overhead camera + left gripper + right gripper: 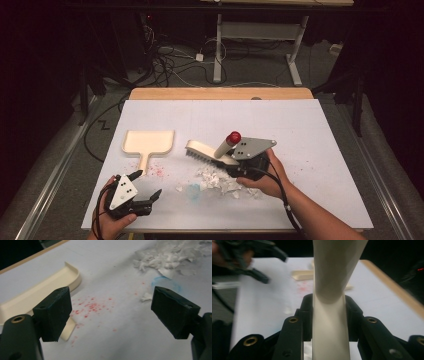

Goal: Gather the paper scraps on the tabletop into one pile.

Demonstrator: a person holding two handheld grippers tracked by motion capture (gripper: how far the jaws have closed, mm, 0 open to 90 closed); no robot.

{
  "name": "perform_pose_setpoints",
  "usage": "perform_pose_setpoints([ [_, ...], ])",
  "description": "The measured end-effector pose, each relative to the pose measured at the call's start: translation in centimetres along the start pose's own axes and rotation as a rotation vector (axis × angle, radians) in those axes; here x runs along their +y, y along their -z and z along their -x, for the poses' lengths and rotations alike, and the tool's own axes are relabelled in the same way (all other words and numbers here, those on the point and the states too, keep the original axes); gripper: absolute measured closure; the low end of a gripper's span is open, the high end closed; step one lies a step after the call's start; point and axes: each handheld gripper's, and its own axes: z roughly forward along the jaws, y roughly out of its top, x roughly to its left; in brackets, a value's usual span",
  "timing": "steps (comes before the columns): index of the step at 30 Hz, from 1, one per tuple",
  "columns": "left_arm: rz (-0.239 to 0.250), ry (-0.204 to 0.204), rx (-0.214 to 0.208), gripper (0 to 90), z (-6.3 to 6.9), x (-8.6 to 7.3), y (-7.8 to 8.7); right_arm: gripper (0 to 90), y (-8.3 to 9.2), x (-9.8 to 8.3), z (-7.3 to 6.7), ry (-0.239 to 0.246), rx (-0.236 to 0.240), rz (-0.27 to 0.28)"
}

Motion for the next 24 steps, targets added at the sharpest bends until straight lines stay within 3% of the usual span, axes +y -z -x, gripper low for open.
perform_pose_setpoints([
  [2, 0.002, 0.002, 0.030, 16.2, -0.4, -0.2, 0.3, 67.8, -0.8, 0.4, -1.2, -0.041, 0.046, -0.011],
  [6, 0.018, 0.034, 0.058, 16.2, -0.9, -0.5, 0.5, 67.8, -3.0, 0.6, -3.7, -0.062, 0.131, -0.080],
  [8, 0.023, 0.040, 0.080, 16.2, -1.1, -0.6, 0.6, 67.8, -5.0, 0.7, -5.3, -0.054, 0.177, -0.148],
  [11, 0.040, 0.071, 0.100, 16.3, -1.6, -0.9, 0.8, 67.8, -6.5, 0.7, -6.0, -0.054, 0.196, -0.209],
  [14, 0.050, 0.095, 0.093, 16.3, -1.7, -1.1, 0.7, 67.8, -8.1, 0.4, -5.8, -0.099, 0.208, -0.270],
  [16, 0.046, 0.103, 0.070, 16.3, -1.6, -1.2, 0.4, 67.8, -8.4, 0.4, -5.1, -0.133, 0.189, -0.282],
  [17, 0.039, 0.100, 0.057, 16.3, -1.4, -1.2, 0.1, 67.8, -8.3, 0.4, -4.7, -0.149, 0.199, -0.297],
  [19, 0.022, 0.080, 0.042, 16.3, -1.0, -1.0, -0.2, 67.8, -8.1, 0.2, -4.1, -0.163, 0.159, -0.319],
  [21, 0.015, 0.069, 0.029, 16.3, -0.7, -0.9, -0.5, 67.8, -7.6, -0.4, -3.1, -0.203, 0.156, -0.334],
  [23, 0.010, 0.060, 0.020, 16.3, -0.4, -0.8, -0.6, 67.8, -6.9, -0.8, -2.5, -0.207, 0.135, -0.342],
  [24, 0.007, 0.053, 0.019, 16.3, -0.3, -0.7, -0.6, 67.7, -6.0, -1.2, -2.0, -0.214, 0.099, -0.347],
])
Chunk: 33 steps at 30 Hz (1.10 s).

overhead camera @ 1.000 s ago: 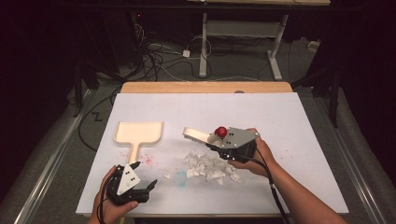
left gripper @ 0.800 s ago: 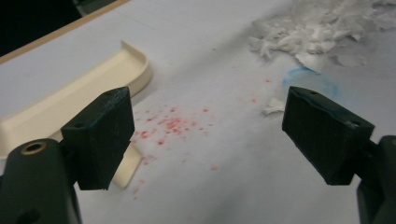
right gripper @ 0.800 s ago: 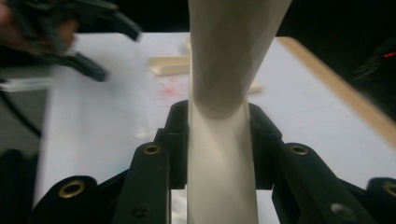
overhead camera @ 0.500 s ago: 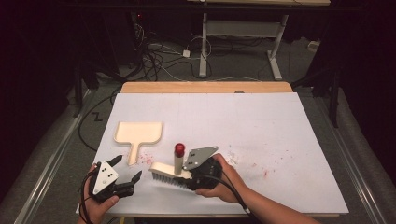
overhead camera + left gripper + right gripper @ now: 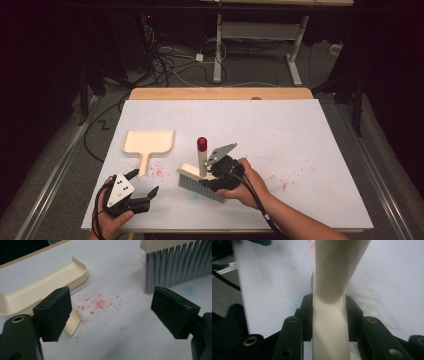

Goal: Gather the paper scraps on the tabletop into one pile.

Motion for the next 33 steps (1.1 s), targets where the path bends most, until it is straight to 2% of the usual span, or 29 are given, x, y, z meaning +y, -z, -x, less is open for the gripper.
perform_pose_setpoints([
  [1, -0.004, -0.003, -0.001, 16.3, 0.1, 0.0, 0.0, 67.7, 0.0, 0.0, 0.0, 0.000, 0.000, 0.000],
  [4, -0.011, -0.015, -0.002, 17.5, 0.3, 0.1, -0.2, 67.8, 1.4, -0.9, 0.4, 0.010, -0.088, 0.026],
  [8, -0.026, -0.018, -0.004, 17.8, 0.4, 0.1, -0.4, 67.8, 3.7, -1.9, 0.9, 0.005, -0.074, 0.096],
  [10, -0.031, -0.019, -0.006, 17.8, 0.5, 0.1, -0.5, 67.8, 4.9, -2.2, 0.9, 0.017, -0.095, 0.135],
  [12, -0.037, -0.030, -0.004, 17.8, 0.6, 0.1, -0.6, 67.8, 6.3, -2.6, 1.0, 0.016, -0.080, 0.164],
  [15, -0.051, -0.045, -0.005, 17.8, 0.8, 0.2, -0.7, 67.7, 8.3, -3.6, 1.5, 0.020, -0.101, 0.202],
  [18, -0.066, -0.058, -0.008, 17.8, 1.1, 0.1, -0.9, 67.7, 10.2, -4.8, 1.9, 0.022, -0.150, 0.223],
  [21, -0.076, -0.069, -0.011, 17.8, 1.2, 0.2, -1.1, 67.7, 12.1, -6.8, 2.5, 0.026, -0.196, 0.216],
  [25, -0.089, -0.088, -0.011, 17.8, 1.6, 0.2, -1.3, 67.7, 13.6, -10.0, 3.6, -0.012, -0.230, 0.169],
  [27, -0.089, -0.111, -0.007, 17.8, 1.7, 0.3, -1.4, 67.7, 13.9, -11.6, 4.2, -0.030, -0.282, 0.129],
  [30, -0.100, -0.136, -0.004, 17.8, 1.9, 0.4, -1.6, 67.7, 14.0, -13.6, 5.1, -0.094, -0.332, 0.095],
  [33, -0.106, -0.146, -0.009, 17.8, 2.1, 0.5, -1.7, 67.8, 13.4, -14.6, 5.7, -0.136, -0.401, 0.062],
])
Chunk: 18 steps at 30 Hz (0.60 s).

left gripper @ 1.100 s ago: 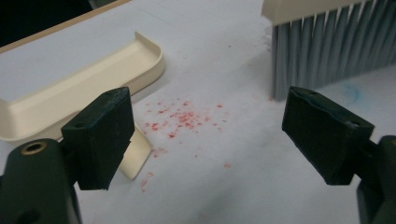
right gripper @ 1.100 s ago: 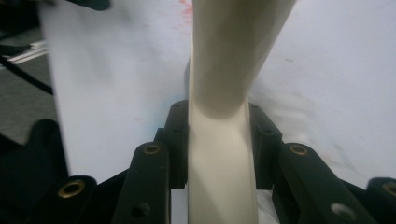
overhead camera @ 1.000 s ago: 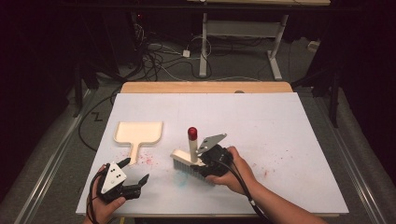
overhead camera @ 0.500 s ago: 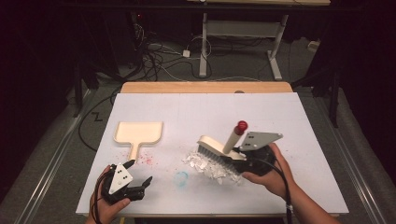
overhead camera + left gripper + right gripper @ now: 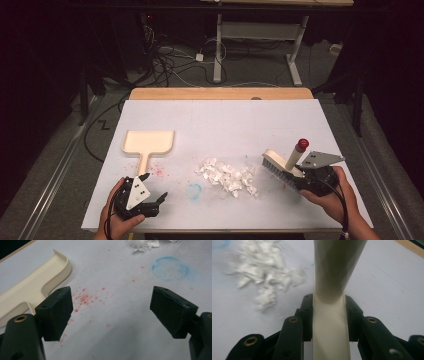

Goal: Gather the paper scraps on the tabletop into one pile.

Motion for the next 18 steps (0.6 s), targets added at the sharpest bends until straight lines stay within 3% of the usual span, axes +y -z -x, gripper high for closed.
perform_pose_setpoints([
  [3, -0.001, -0.002, -0.003, 17.8, 0.0, 0.1, -0.1, 67.8, -1.4, -0.1, -0.1, -0.042, -0.053, -0.012],
  [5, -0.004, -0.001, 0.000, 17.7, 0.0, 0.1, -0.2, 67.8, -2.1, 0.2, -0.5, -0.092, -0.085, 0.013],
  [7, -0.002, 0.003, 0.000, 17.8, 0.0, 0.1, -0.2, 67.8, -2.8, 0.8, -1.5, -0.081, -0.124, 0.013],
  [8, -0.002, 0.003, 0.000, 17.8, 0.0, 0.1, -0.2, 67.8, -3.2, 1.1, -2.1, -0.092, -0.117, 0.019],
  [14, 0.006, 0.013, -0.004, 17.8, -0.1, 0.1, -0.1, 67.4, -5.3, 3.0, -6.1, -0.015, -0.122, -0.001],
  [18, 0.007, 0.010, -0.006, 17.8, -0.1, 0.2, -0.1, 67.2, -6.1, 4.2, -8.0, -0.028, -0.101, 0.019],
])
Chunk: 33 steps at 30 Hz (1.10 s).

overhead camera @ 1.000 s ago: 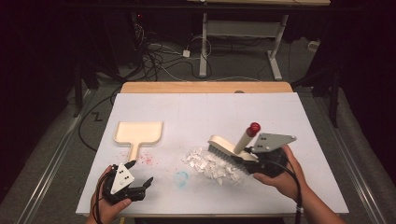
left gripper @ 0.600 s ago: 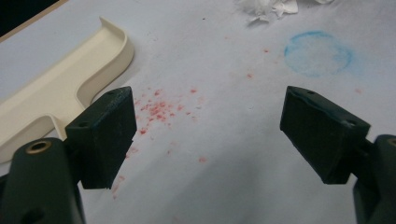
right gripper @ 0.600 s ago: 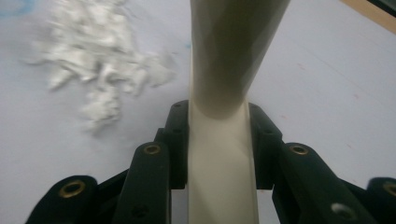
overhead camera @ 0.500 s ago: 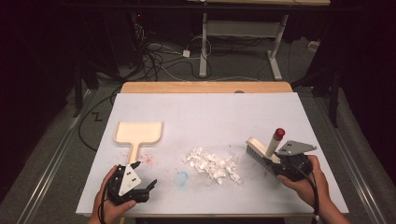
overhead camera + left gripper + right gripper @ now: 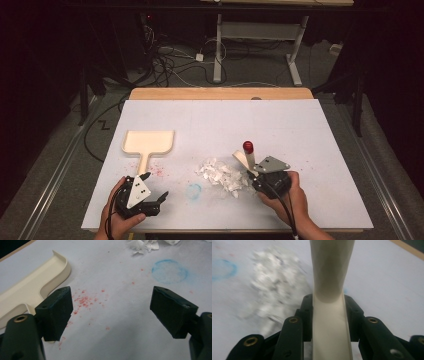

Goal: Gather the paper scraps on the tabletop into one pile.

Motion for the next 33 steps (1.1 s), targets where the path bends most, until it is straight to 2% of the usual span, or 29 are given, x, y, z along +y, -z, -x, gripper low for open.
perform_pose_setpoints([
  [4, 0.015, 0.015, -0.013, 17.8, -0.2, 0.0, 0.1, 66.9, -0.8, 1.3, -1.8, -0.037, 0.029, 0.029],
  [5, 0.017, 0.020, -0.016, 17.8, -0.3, 0.0, 0.0, 67.1, -1.0, 1.6, -2.3, -0.052, 0.020, 0.042],
  [8, 0.015, 0.008, -0.017, 17.8, -0.3, -0.1, 0.1, 66.8, -1.9, 2.3, -3.4, -0.039, 0.014, 0.053],
  [11, 0.014, 0.003, -0.025, 17.8, -0.3, -0.1, 0.1, 67.1, -2.1, 2.7, -3.4, -0.058, 0.018, 0.073],
  [15, 0.001, -0.002, -0.032, 17.8, -0.2, -0.1, -0.2, 67.7, -1.2, 2.5, -2.0, -0.092, -0.007, 0.114],
  [19, -0.013, -0.023, -0.033, 17.8, 0.0, 0.0, -0.3, 67.7, -0.1, 1.7, -0.2, -0.109, -0.003, 0.130],
  [21, -0.019, -0.011, -0.040, 17.8, 0.1, -0.1, -0.4, 67.7, 0.7, 1.3, 0.8, -0.122, 0.006, 0.147],
  [25, -0.024, -0.012, -0.040, 17.8, 0.2, -0.1, -0.4, 67.7, 2.8, 0.8, 2.7, -0.137, 0.012, 0.184],
  [28, -0.024, -0.014, -0.038, 17.8, 0.2, -0.1, -0.3, 67.7, 4.6, 0.2, 3.9, -0.109, 0.039, 0.202],
  [33, -0.020, -0.011, -0.033, 17.8, 0.1, -0.1, -0.2, 67.7, 6.4, -2.2, 5.2, -0.059, 0.071, 0.162],
])
